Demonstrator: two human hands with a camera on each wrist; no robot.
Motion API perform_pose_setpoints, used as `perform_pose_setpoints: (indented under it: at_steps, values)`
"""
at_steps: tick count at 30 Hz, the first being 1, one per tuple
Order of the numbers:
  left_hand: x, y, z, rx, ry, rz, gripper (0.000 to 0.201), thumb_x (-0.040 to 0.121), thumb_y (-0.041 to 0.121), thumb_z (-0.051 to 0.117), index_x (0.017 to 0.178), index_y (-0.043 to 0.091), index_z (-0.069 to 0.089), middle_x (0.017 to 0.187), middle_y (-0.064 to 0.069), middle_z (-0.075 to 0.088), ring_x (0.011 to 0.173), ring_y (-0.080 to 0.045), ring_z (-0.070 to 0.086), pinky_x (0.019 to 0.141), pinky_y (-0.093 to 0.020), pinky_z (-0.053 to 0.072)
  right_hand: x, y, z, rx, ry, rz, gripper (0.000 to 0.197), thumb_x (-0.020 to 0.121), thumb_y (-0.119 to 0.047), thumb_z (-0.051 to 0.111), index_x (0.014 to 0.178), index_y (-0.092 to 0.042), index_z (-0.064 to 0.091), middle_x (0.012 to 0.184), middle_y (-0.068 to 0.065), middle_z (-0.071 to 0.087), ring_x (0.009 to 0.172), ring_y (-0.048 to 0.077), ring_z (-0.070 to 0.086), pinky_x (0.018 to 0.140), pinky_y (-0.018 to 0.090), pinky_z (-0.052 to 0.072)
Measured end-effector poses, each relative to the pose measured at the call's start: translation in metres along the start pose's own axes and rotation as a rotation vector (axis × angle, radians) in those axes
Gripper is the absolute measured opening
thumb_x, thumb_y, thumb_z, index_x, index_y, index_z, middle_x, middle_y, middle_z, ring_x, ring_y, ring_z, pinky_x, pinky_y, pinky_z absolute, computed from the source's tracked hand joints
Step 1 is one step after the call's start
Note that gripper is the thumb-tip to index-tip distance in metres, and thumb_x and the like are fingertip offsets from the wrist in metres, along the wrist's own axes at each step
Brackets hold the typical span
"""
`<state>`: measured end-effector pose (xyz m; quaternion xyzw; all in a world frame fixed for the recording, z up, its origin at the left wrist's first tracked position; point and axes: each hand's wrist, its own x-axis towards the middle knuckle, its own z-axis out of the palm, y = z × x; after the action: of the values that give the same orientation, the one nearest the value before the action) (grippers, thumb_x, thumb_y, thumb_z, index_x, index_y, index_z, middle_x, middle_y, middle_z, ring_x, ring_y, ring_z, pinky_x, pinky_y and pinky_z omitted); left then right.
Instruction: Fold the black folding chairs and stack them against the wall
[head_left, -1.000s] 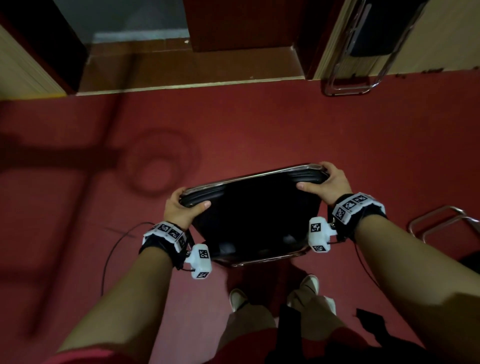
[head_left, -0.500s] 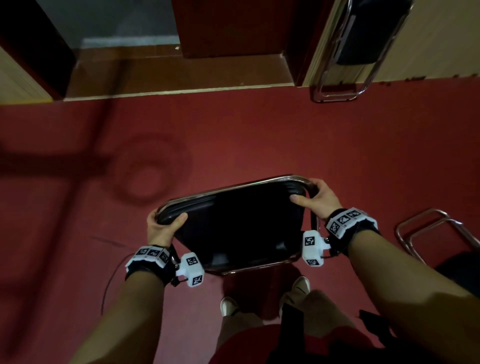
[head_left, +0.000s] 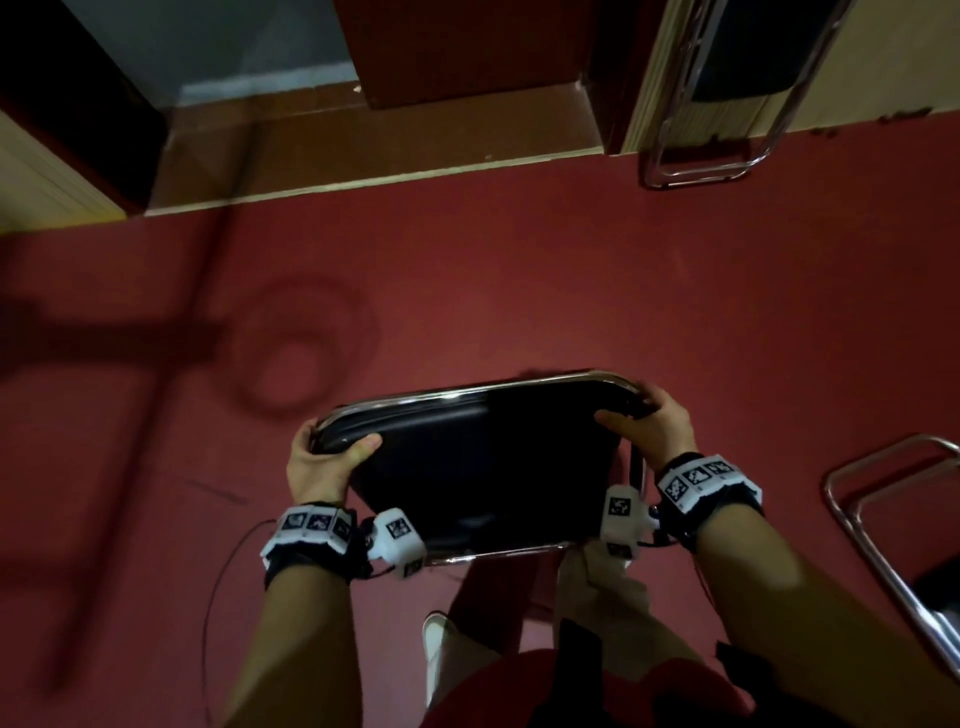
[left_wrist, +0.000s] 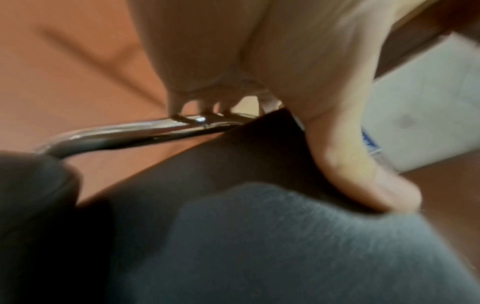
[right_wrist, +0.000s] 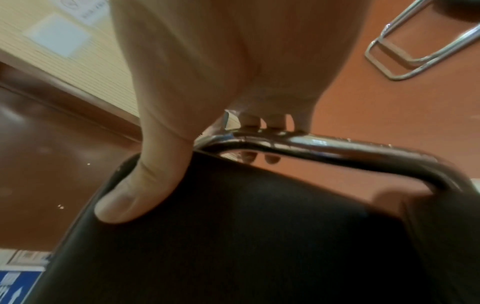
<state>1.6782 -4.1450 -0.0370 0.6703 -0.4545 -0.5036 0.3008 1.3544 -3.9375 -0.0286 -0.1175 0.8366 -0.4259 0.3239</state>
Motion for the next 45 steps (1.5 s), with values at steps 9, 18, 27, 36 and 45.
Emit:
perform_pose_setpoints:
  at_steps: [9,18,27,36,45]
  values:
    - [-0.040,0.117,0.178,0.001,-0.069,0.119,0.078,0.056,0.012,0.096,0.126,0.014,0.060,0.116,0.000,0.068,0.108,-0.020,0.066,0.100,-0.034,0.052,0.105,-0.044,-0.162,0.141,0.089,-0.056,0.055,0.075,-0.013,0.084,0.124,-0.013,0.061,0.095,-0.009,0.059,0.093,0.013,0.055,0.076,0.020,0.044]
    - [-0.077,0.246,0.383,-0.016,-0.353,0.272,0.075,0.068,0.001,0.088,0.135,0.008,0.053,0.121,-0.001,0.059,0.107,-0.014,0.057,0.086,-0.019,0.044,0.191,-0.069,-0.319,0.402,0.371,-0.133,0.053,0.067,0.000,0.086,0.110,-0.019,0.060,0.091,-0.017,0.062,0.071,-0.017,0.060,0.065,0.000,0.043]
    - [-0.079,0.378,0.638,0.089,-0.668,0.414,0.071,0.073,0.004,0.086,0.136,0.005,0.053,0.116,0.002,0.055,0.104,-0.011,0.053,0.071,-0.006,0.041,0.303,-0.097,-0.459,0.525,0.730,-0.127,0.057,0.067,0.001,0.086,0.116,-0.011,0.061,0.099,-0.003,0.064,0.076,-0.011,0.057,0.066,0.000,0.043]
    - [-0.123,0.445,0.863,0.231,-0.857,0.505,0.078,0.070,0.013,0.090,0.138,0.008,0.052,0.117,0.002,0.055,0.107,-0.012,0.054,0.088,-0.020,0.040,0.393,-0.069,-0.584,0.598,0.953,-0.026,0.055,0.066,-0.003,0.087,0.116,-0.010,0.065,0.097,-0.007,0.068,0.073,-0.013,0.063,0.069,0.003,0.046]
    - [-0.188,0.460,1.086,0.268,-0.856,0.386,0.092,0.055,0.027,0.098,0.136,0.012,0.056,0.122,-0.003,0.066,0.106,-0.019,0.065,0.096,-0.035,0.054,0.524,-0.030,-0.755,0.594,0.989,0.059,0.054,0.067,-0.011,0.089,0.116,-0.010,0.066,0.097,-0.006,0.067,0.083,-0.003,0.061,0.066,0.001,0.045]
